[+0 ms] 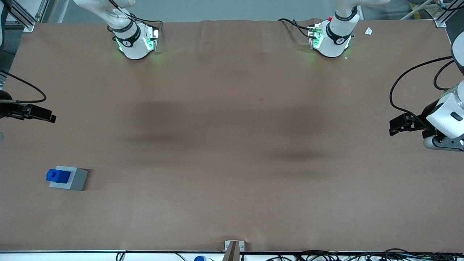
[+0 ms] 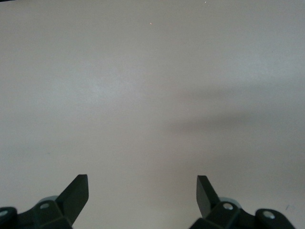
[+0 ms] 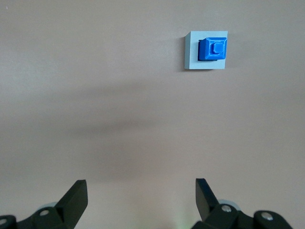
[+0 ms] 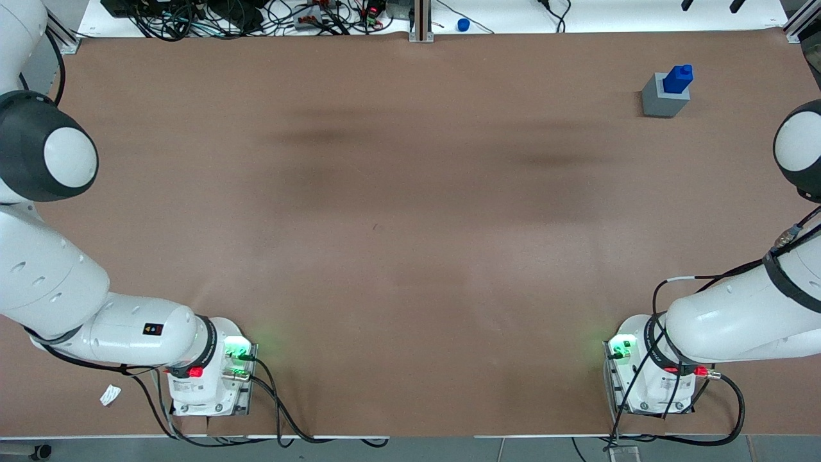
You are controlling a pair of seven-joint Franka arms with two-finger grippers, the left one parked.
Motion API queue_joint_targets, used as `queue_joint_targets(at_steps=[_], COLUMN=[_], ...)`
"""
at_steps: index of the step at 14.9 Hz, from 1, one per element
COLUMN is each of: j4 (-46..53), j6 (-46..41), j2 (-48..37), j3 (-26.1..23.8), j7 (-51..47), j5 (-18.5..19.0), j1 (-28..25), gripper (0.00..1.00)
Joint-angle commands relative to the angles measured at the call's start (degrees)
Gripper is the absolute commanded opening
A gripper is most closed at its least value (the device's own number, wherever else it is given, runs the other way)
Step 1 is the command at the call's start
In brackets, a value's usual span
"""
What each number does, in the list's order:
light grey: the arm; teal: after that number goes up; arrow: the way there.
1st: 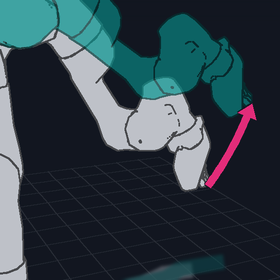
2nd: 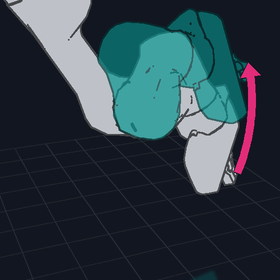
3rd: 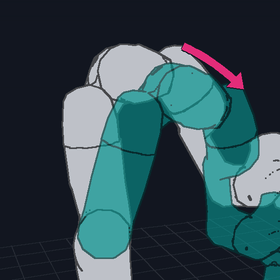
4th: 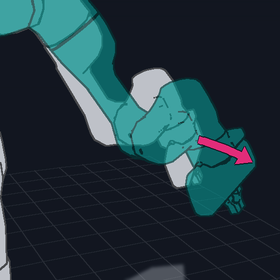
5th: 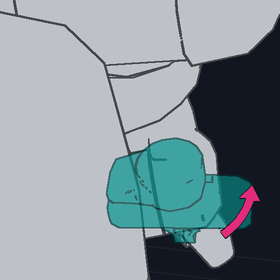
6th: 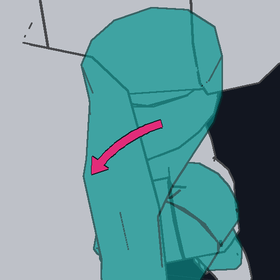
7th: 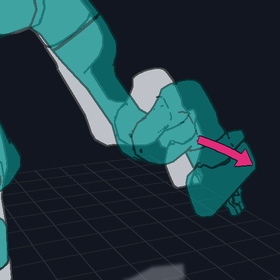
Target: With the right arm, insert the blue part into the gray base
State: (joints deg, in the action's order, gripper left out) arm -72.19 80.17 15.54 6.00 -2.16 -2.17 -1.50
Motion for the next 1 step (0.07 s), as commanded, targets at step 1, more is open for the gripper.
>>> queue_joint_targets(at_steps=[1], j4=[-2.2], j6=[0.8], j2=[-1.5], j3=[0.0], j7=[-1.2], j5=[0.8], j1=[-0.3], gripper=[1.0])
